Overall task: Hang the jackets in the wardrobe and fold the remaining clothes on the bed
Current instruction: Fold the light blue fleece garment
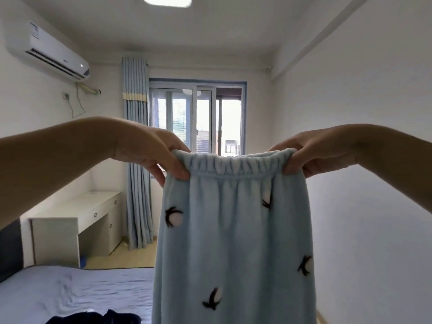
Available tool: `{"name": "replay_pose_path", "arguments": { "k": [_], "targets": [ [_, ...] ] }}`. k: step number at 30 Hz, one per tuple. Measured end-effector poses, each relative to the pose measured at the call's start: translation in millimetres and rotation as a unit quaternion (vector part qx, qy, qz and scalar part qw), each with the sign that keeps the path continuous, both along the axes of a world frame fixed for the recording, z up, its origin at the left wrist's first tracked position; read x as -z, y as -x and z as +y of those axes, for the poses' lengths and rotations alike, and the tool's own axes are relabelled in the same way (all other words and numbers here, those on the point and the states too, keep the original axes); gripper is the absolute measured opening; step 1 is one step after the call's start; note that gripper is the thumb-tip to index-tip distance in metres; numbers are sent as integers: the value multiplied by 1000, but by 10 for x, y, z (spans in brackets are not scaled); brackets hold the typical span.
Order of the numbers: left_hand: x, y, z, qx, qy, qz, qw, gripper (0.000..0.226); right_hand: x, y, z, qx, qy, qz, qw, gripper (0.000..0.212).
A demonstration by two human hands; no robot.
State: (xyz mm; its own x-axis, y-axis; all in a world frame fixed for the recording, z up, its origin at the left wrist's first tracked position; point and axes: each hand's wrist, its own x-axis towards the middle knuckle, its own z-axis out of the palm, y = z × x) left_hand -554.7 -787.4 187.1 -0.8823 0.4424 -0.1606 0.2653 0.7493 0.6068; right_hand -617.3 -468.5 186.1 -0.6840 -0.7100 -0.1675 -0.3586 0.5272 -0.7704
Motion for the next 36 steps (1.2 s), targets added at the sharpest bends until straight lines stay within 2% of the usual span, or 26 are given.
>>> {"name": "replay_pose_path", "arguments": {
  "k": [3,5,8,11,14,19,22,26,32,34,36],
  "targets": [
    [139,470,56,-60,63,4,996,29,176,419,-174,78,-52,-6,996,36],
    [360,909,131,-119,144,36,982,19,425,816,-377,164,-92,46,981,31],
    [694,1507,249,-192,224,93,951,21,800,1338,-709,271,-124,155,942,30],
    [792,1863,216,-237,193,249,919,17,883,1717,-875,311,-70,304,898,22],
    [672,1989,135,-273,128,362,882,18,697,1847,-915,329,6,387,862,14],
    [473,2033,74,-303,89,445,838,30,372,1824,-924,326,38,464,822,20],
    [498,1988,70,-299,63,448,840,36,374,1737,-872,320,41,466,824,22],
    [750,1851,89,-262,69,445,854,32,617,1547,-785,312,24,442,841,27],
    [1356,1693,40,-205,75,399,891,35,1209,1238,-612,238,-2,346,908,30],
    [1382,1658,19,-195,72,388,898,37,1281,1159,-554,227,37,312,922,22],
    [1277,1573,-5,-208,29,372,904,35,1230,1087,-486,221,107,264,933,19]
  ]
}}
